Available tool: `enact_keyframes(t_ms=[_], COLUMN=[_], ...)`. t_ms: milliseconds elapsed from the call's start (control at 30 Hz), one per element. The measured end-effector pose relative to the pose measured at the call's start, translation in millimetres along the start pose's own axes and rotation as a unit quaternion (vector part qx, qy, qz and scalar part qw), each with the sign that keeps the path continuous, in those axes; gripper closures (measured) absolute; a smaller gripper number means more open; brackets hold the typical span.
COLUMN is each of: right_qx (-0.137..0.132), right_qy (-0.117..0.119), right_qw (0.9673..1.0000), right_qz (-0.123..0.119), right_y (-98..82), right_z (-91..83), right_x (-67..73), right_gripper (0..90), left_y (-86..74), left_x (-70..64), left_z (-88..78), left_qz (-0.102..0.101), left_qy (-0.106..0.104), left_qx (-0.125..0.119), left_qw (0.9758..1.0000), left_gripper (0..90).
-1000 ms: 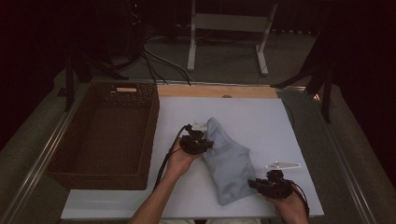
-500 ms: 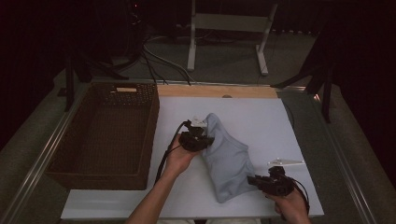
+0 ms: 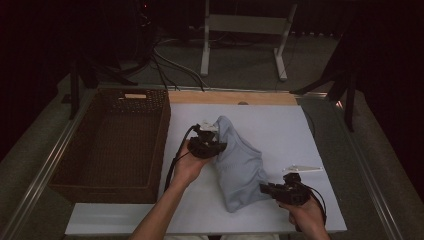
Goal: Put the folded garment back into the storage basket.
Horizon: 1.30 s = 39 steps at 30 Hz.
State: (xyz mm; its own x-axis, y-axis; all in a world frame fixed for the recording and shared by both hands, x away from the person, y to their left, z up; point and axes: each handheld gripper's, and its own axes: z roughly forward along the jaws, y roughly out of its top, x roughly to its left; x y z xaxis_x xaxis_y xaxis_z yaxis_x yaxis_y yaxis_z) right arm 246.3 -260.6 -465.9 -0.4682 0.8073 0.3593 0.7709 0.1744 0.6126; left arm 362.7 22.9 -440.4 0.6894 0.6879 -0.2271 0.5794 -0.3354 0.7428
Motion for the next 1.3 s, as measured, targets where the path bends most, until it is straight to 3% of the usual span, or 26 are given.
enact_keyframes(t_ms=[800, 1300], right_qx=[-0.001, -0.002], right_qy=[0.024, 0.037], right_qw=[0.9996, 0.9992], right_qz=[-0.014, -0.013], right_y=[25.7, 39.3], right_z=[9.3, 13.5], right_x=[21.1, 26.9], right_gripper=[79.4, 79.4], left_y=[14.3, 20.8], left_x=[11.3, 17.2], left_z=[-40.0, -52.3], left_qz=[-0.025, -0.033], left_qy=[0.021, 0.022], left_qx=[-0.007, -0.018], left_qw=[0.9994, 0.9990], left_gripper=[83.4, 83.4])
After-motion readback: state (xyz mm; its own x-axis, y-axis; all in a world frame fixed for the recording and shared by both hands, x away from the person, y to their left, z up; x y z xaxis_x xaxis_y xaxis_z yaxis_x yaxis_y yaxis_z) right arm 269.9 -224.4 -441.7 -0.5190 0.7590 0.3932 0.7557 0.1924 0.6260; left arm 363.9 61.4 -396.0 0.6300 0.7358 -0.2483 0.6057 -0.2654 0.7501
